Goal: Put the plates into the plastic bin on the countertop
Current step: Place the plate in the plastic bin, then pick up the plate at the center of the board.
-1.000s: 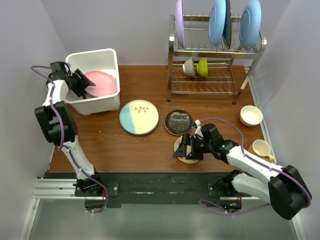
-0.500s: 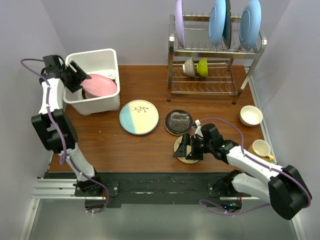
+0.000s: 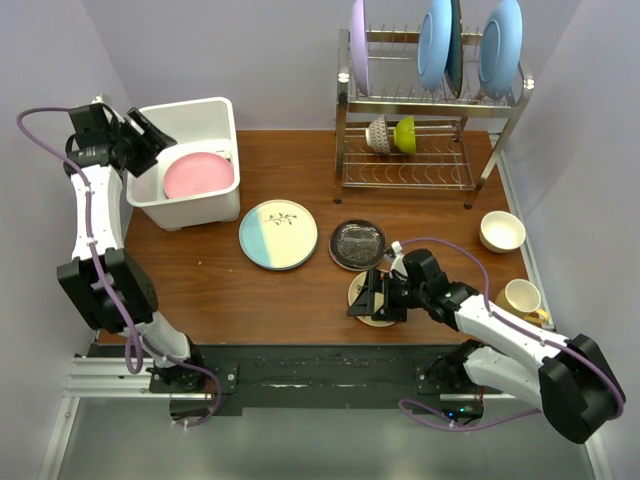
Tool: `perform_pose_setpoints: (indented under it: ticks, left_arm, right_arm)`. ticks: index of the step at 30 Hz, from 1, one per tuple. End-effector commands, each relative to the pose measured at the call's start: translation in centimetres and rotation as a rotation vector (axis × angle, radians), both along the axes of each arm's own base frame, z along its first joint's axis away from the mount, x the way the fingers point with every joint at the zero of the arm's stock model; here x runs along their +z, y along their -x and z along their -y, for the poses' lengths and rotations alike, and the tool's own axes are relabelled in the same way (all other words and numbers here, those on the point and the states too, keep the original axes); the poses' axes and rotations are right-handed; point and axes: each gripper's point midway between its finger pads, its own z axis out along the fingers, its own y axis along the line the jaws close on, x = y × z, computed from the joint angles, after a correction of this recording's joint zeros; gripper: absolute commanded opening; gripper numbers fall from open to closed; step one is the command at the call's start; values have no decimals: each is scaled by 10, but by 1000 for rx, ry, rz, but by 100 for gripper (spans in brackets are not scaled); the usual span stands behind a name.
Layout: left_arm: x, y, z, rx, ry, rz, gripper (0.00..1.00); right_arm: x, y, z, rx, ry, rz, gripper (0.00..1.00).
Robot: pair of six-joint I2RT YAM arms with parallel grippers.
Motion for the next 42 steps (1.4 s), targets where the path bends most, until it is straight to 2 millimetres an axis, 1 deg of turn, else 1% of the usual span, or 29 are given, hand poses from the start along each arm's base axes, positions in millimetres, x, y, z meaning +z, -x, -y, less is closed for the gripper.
perform_pose_setpoints:
  ticks: [1, 2, 3, 5, 6, 8, 9, 10, 11, 12, 13, 14, 15, 16, 17, 19, 20, 22, 23, 25, 26, 28, 30, 31, 33, 34, 36, 39, 42]
  left_arm:
    - [34, 15, 27, -70, -12, 98, 75]
    - [35, 17, 30, -81, -21, 100, 75]
    - [39, 22, 40, -104, -29, 111, 75]
    - [41, 27, 52, -134, -41, 112, 76]
    - [42, 33, 64, -158, -42, 116, 76]
    - [43, 39, 78, -191, -41, 119, 76]
    - [39, 46, 84, -203, -38, 116, 76]
    - [39, 49, 88, -212, -35, 118, 76]
    - [29, 54, 94, -223, -27, 102, 76]
    - [34, 59, 97, -228, -33, 121, 76]
    - [32, 61, 97, -225, -37, 119, 76]
    - [24, 65, 101, -231, -30, 104, 76]
    - [26, 71, 104, -236, -32, 112, 76]
    - [22, 74, 107, -241, -32, 103, 76]
    - [11, 80, 115, -259, -25, 80, 76]
    - [9, 90, 120, -263, -36, 85, 75]
    - [0, 98, 126, -275, -36, 71, 75]
    - [-6, 104, 129, -270, -36, 69, 74]
    - [-19, 110, 134, -281, -26, 44, 74]
    - [-26, 116, 140, -291, -17, 30, 73]
    - [-34, 122, 146, -305, -13, 12, 73]
    - [-42, 128, 152, -313, -11, -1, 72]
    - [-58, 136, 150, -291, -8, -26, 71]
    - [-68, 141, 161, -317, 1, -36, 70]
    - [-75, 145, 164, -317, 13, -46, 69]
    - [-85, 150, 167, -324, 17, -70, 69]
    - [-91, 154, 171, -323, 18, -78, 69]
    - [-110, 163, 173, -315, 20, -113, 68]
    - [-118, 166, 176, -313, 20, -118, 68]
  right_arm:
    - [19, -14, -11, 10, -35, 45, 99]
    - [21, -15, -12, 14, -36, 49, 99]
    - [21, -16, -12, 14, -33, 49, 99]
    - [24, -21, -14, 13, -32, 56, 99]
    - [26, -22, -15, 16, -31, 62, 99]
    - [29, -27, -18, 19, -30, 70, 99]
    - [30, -29, -19, 19, -32, 73, 99]
    - [31, -32, -21, 22, -31, 73, 99]
    - [32, -34, -22, 23, -31, 75, 99]
    - [34, -36, -24, 24, -33, 80, 99]
    - [37, -39, -26, 28, -35, 89, 99]
    - [37, -41, -27, 30, -32, 84, 99]
    - [37, -43, -29, 32, -32, 88, 99]
    - [42, -47, -31, 33, -37, 99, 99]
    - [39, -48, -32, 34, -31, 91, 99]
    - [44, -52, -35, 34, -39, 101, 99]
    - [42, -54, -36, 35, -35, 95, 99]
    - [44, -56, -38, 39, -40, 101, 99]
    - [43, -56, -38, 40, -40, 99, 99]
    - [41, -55, -38, 38, -40, 96, 99]
    - [41, -55, -38, 36, -41, 95, 99]
    - [38, -53, -37, 38, -40, 89, 99]
    - [36, -52, -36, 35, -41, 88, 99]
    - [35, -52, -36, 33, -39, 86, 99]
    - [33, -50, -35, 33, -39, 79, 99]
    - [33, -50, -35, 33, -41, 81, 99]
    - [32, -49, -34, 34, -39, 80, 99]
    - [32, -49, -34, 33, -41, 81, 99]
    - [31, -48, -33, 32, -34, 79, 99]
